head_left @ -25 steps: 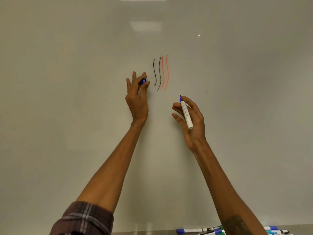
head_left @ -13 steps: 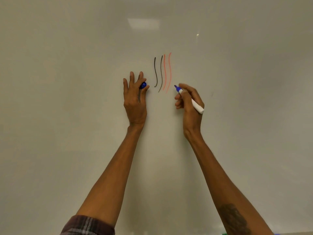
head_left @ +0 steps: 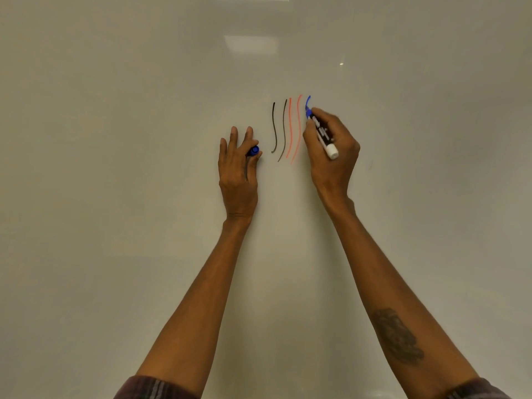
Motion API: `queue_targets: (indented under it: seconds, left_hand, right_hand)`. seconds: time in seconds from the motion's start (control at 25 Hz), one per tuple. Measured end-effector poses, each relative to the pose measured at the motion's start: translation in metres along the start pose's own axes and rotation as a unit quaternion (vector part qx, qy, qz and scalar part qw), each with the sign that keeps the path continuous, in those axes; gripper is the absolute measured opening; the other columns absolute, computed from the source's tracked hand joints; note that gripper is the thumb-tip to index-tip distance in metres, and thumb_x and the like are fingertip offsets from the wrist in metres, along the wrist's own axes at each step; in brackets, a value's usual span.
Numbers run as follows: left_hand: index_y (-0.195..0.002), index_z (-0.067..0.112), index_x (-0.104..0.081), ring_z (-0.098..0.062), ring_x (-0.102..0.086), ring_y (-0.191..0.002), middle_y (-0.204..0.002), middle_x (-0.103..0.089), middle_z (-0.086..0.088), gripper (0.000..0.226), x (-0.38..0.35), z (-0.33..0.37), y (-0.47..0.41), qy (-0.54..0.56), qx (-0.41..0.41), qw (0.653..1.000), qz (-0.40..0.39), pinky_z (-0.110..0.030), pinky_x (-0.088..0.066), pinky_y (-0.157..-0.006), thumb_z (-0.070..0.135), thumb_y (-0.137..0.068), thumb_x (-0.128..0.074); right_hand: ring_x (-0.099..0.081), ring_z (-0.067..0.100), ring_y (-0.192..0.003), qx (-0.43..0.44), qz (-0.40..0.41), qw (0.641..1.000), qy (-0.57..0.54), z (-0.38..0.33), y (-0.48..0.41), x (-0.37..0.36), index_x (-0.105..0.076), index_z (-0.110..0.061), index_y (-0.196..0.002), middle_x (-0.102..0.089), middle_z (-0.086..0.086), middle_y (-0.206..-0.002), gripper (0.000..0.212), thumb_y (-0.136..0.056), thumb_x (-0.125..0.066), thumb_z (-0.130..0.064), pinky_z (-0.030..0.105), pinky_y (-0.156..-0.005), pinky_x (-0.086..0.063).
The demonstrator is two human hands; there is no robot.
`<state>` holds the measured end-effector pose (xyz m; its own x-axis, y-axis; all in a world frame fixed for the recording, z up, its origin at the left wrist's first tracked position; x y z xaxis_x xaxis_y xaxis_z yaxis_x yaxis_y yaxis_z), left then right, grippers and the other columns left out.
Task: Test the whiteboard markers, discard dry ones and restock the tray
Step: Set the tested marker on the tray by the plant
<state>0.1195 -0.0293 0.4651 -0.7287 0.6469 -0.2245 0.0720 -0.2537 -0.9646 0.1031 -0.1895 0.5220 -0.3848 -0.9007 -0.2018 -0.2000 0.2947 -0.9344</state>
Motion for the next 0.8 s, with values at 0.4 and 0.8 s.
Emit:
queue_targets:
  seconds: [0.4,0.8]
  left_hand:
    - [-0.13,0.004,-0.058,-0.016,-0.033,-0.144,-0.145,-0.044,0.011,0.035,-0.001,-0.004,0.001,-0.006,-0.026,1.0,0.007,-0.05,-0.033,-0.116,0.011,-0.097,-0.06]
    - [-0.123,0.004,-0.062,-0.03,-0.044,-0.138,-0.139,-0.057,-0.01,0.027,-0.002,-0.01,0.003,-0.012,-0.013,1.0,-0.015,-0.042,-0.026,-0.122,0.008,-0.097,-0.062]
  right_hand:
    - [-0.069,0.008,-0.089,-0.07,0.048,0.996,-0.036,-0.005,0.029,0.014,-0.071,-0.008,-0.11,-0.073,-0.001,-0.099,0.021,-0.09,-0.065,-0.013,0.03,-0.077,-0.056]
    - [-0.069,0.01,-0.09,-0.024,-0.012,0.999,0.037,0.011,0.051,0.025,-0.07,-0.008,-0.114,-0.073,0.0,-0.101,0.023,-0.092,-0.065,-0.014,0.033,-0.077,-0.057]
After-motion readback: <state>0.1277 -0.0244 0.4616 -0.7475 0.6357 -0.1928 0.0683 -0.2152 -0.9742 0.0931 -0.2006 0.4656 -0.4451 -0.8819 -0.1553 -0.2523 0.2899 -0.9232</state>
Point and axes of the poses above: each hand's wrist, its own y-axis away from the middle knuckle, its own x-axis out of the back of the hand, z = x × y, the point moved 1 cm from there along -y, towards the middle knuckle
